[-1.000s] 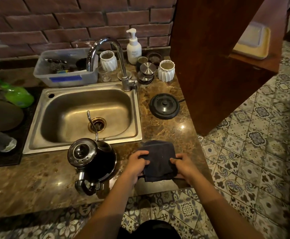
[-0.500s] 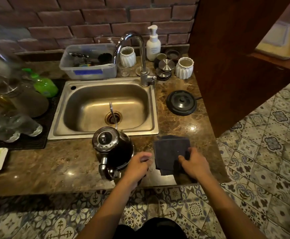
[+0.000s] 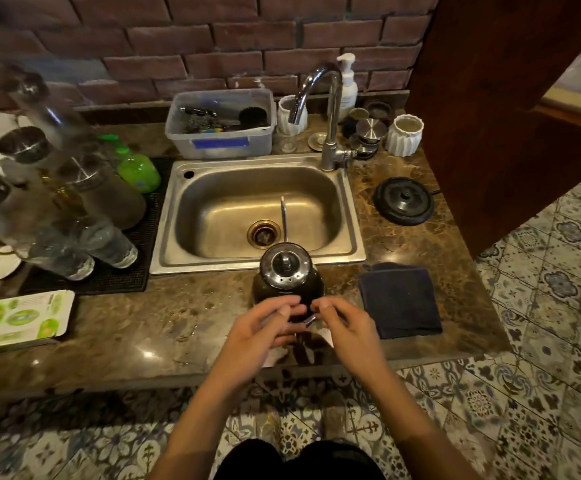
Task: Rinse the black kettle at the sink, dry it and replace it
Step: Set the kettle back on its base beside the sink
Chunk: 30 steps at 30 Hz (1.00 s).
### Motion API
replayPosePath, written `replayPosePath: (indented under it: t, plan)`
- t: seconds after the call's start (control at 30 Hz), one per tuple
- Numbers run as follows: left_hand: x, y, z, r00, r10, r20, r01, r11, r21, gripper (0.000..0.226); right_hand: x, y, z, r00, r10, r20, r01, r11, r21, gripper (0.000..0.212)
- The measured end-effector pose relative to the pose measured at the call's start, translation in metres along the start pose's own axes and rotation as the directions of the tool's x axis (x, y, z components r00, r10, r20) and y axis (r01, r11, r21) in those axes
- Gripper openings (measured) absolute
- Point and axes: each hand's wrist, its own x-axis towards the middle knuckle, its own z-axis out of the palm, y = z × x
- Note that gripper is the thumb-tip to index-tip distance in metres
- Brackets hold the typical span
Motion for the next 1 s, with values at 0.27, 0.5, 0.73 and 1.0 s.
replayPosePath:
  t: [0.27, 0.5, 0.73, 1.0]
  plan:
    - [0.046, -0.036, -0.071, 0.950, -0.168, -0.264, 0.135, 0.981, -0.137, 0.043, -0.002, 0.000, 0.079, 0.988, 0.132, -0.080, -0.116, 0.977, 0.177, 0.044]
    - [0.071, -0.052, -0.072, 0.962, -0.237, -0.137, 0.227, 0.970, -0.085, 0.049, -0.003, -0.010, 0.109, 0.940, 0.251, -0.232, -0.143, 0.905, 0.400, 0.051]
    - [0.074, -0.064, -0.074, 0.958, -0.281, -0.058, 0.263, 0.941, -0.213, 0.047, 0.003, -0.010, 0.127, 0.880, 0.234, -0.412, -0.098, 0.941, 0.324, 0.052]
    - [0.078, -0.073, -0.083, 0.937, -0.350, -0.016, 0.323, 0.880, -0.348, 0.055, 0.011, -0.002, 0.135, 0.823, 0.127, -0.553, 0.014, 0.970, 0.243, 0.056]
